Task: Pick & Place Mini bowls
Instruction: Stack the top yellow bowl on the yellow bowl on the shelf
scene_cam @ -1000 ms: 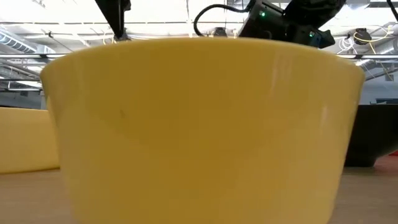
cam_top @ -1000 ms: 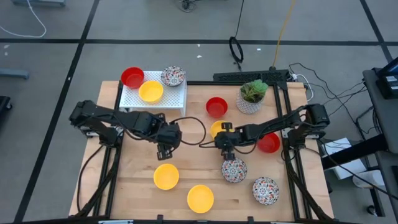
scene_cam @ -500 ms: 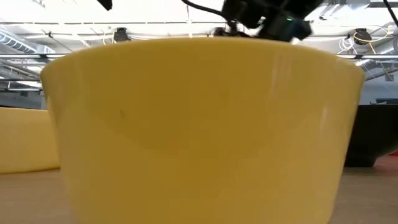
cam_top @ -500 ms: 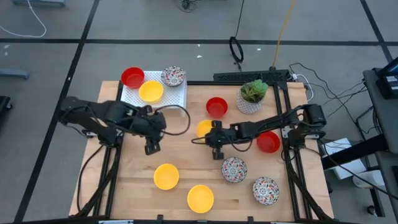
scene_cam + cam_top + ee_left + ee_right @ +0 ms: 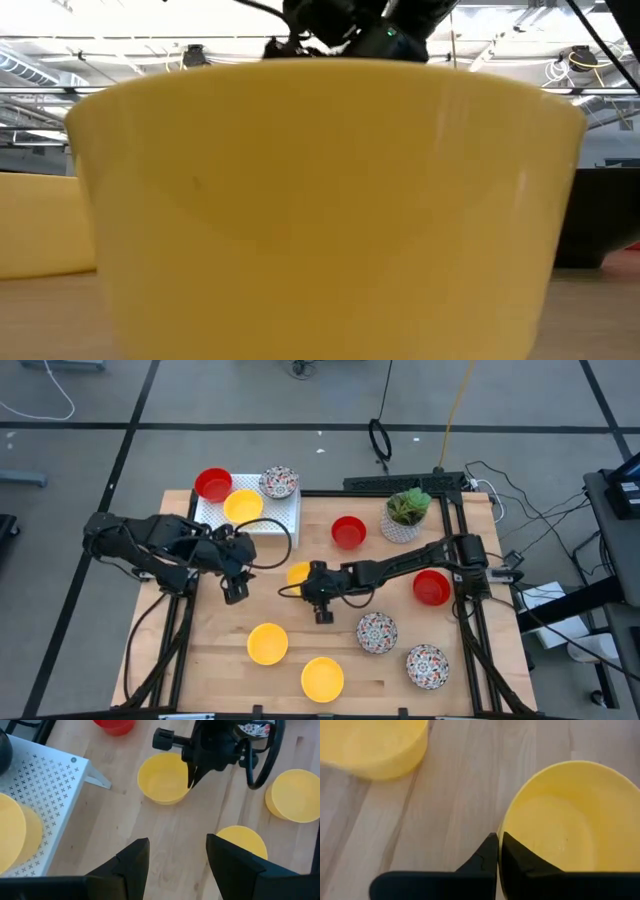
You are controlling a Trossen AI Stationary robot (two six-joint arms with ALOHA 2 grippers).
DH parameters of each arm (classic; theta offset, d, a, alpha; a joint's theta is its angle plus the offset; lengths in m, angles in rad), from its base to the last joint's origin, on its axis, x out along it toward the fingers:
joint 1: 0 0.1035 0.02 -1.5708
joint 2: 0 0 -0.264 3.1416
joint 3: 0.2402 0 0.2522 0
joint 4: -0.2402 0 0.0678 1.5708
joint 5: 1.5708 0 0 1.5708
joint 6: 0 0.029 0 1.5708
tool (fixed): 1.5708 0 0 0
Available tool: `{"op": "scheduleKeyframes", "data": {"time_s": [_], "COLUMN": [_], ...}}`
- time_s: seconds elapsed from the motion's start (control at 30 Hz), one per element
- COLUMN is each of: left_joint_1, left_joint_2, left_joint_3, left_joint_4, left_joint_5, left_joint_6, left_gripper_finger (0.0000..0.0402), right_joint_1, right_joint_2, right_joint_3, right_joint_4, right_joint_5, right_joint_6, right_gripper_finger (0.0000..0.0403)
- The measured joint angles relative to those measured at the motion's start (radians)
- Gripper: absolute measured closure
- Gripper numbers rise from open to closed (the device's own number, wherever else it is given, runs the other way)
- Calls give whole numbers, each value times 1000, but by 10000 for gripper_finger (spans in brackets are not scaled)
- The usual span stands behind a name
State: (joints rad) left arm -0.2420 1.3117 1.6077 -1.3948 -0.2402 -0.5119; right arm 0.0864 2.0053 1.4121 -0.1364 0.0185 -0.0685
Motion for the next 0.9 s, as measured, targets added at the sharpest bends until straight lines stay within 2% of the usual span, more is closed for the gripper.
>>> {"op": "scheduleKeyframes", "data": {"time_s": [0.27, 0.53, 0.7, 0.9], "left_joint_1": [-3, -23, -20, 0], "left_joint_2": [1, 9, 34, 86], "left_joint_3": [0, 0, -36, -116], "left_joint_4": [-1, 0, 36, 149], "left_joint_5": [36, 33, -25, -31], "left_joint_6": [-67, -67, -61, 25], "left_gripper_finger": [202, 202, 202, 202], "right_joint_1": [-12, -11, -11, -15], "right_joint_2": [9, -6, -105, -276], "right_joint_3": [1, 0, -1, -63], "right_joint_4": [9, -47, -196, -266], "right_joint_5": [6, 6, 6, 11], "right_joint_6": [11, -1, -4, -24], "right_gripper_finger": [372, 290, 259, 258]}}
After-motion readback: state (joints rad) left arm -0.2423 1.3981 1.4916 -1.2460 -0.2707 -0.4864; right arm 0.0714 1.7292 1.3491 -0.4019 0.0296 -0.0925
